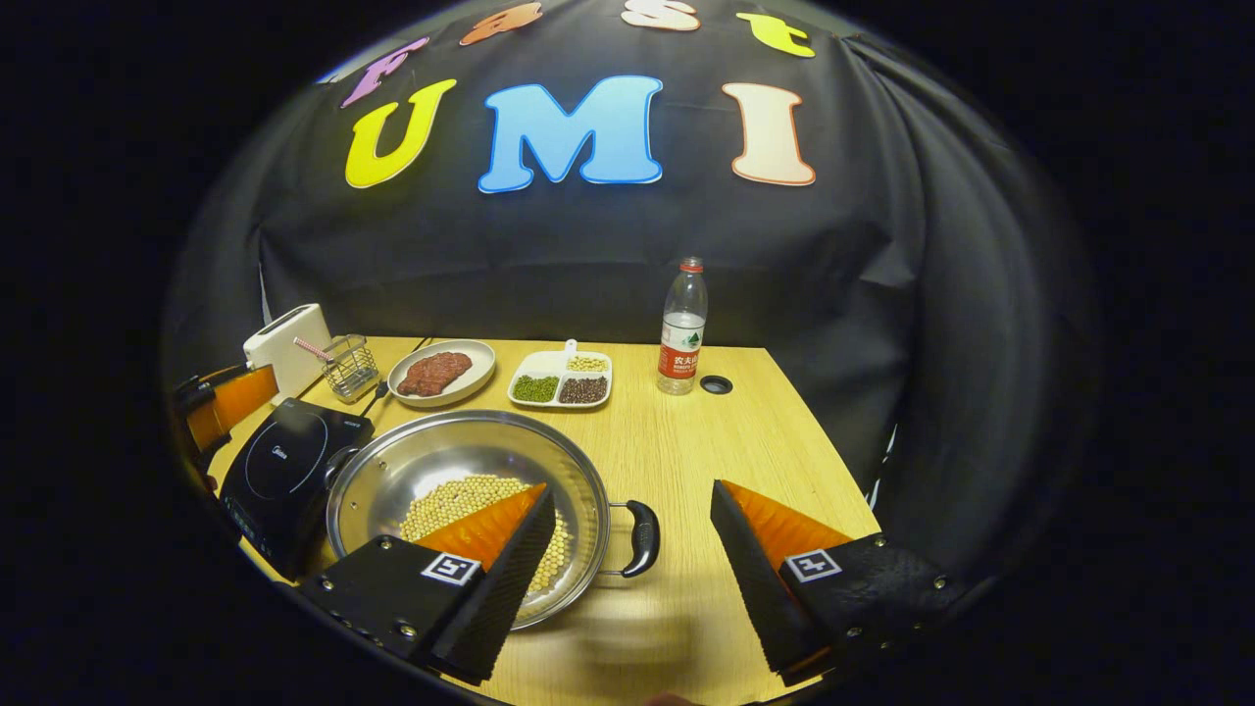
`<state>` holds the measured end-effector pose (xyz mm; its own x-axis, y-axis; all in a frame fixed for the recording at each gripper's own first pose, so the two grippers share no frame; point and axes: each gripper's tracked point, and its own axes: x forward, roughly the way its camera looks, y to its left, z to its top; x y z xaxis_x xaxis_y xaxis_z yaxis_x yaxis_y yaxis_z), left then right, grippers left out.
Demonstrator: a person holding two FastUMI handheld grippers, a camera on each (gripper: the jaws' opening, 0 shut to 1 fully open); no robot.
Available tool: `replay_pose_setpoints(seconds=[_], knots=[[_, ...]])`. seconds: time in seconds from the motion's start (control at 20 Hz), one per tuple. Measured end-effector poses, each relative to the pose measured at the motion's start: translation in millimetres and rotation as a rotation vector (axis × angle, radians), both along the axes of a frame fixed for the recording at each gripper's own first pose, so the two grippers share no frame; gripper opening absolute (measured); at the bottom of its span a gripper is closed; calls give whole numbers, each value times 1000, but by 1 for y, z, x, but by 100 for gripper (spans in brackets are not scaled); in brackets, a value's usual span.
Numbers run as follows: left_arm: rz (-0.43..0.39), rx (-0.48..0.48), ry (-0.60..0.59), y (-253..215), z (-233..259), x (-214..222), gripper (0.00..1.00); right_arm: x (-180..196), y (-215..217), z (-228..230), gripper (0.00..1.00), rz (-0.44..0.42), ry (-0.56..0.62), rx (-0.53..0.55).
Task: First push the handle of the pot to place it horizontally, then grasp the pot with both hands and set it on the induction cooktop.
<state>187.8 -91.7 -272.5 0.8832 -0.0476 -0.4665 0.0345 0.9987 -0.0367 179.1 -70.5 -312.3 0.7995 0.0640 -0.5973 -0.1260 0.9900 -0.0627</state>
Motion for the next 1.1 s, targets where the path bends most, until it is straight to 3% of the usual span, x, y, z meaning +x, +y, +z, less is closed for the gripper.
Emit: replay_pose_setpoints(seconds=[0.65,0.8,1.1], knots=[[-86,-9,234,-26,-102,4,100,12,1,-29,98,4,54,-3],[-96,-34,278,-32,-113,-1,95,14,0,-39,97,-3,76,-7],[-101,-31,328,-34,-131,2,98,15,0,-57,97,-9,121,-7]])
